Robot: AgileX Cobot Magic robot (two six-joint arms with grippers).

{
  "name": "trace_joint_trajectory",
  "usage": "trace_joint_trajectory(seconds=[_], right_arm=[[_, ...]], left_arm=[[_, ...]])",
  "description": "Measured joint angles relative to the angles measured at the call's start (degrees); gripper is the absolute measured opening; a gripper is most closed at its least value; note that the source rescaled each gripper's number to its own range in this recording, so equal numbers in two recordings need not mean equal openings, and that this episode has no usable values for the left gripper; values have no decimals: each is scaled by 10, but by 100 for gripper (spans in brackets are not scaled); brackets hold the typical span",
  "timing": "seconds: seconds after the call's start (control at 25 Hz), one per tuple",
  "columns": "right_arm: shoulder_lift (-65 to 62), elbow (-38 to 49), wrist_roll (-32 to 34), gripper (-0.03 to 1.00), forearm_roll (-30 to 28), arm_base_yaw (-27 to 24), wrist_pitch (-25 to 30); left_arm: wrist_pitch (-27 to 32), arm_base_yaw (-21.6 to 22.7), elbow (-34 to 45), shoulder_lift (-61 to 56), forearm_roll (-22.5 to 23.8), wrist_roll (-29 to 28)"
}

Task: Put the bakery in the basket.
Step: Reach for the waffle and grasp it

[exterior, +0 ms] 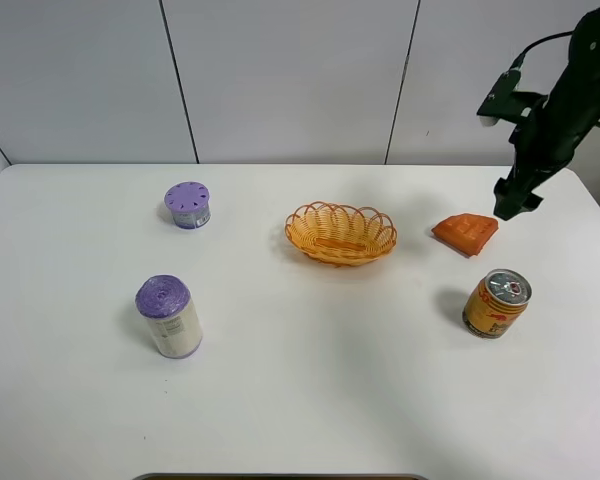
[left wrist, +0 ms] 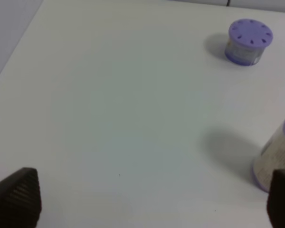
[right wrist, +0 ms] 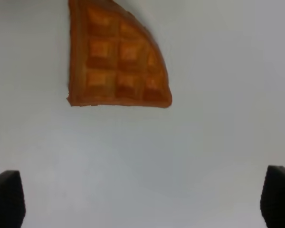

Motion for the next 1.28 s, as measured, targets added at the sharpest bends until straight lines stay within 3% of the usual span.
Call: trace_joint_trajectory(seconds=[0.16, 0.48, 0.92, 1.28], right_arm=[[48, 0, -45, 100, 0, 0, -51], [120, 0, -69, 100, 22, 11, -131], [170, 0, -70, 100, 48, 29, -146], [178, 0, -49, 100, 42, 7, -131]], left_arm=[[0, 0, 0, 0, 0, 0], [0, 0, 0, 0, 0, 0], [0, -1, 0, 0, 0, 0], [0, -1, 0, 0, 0, 0]])
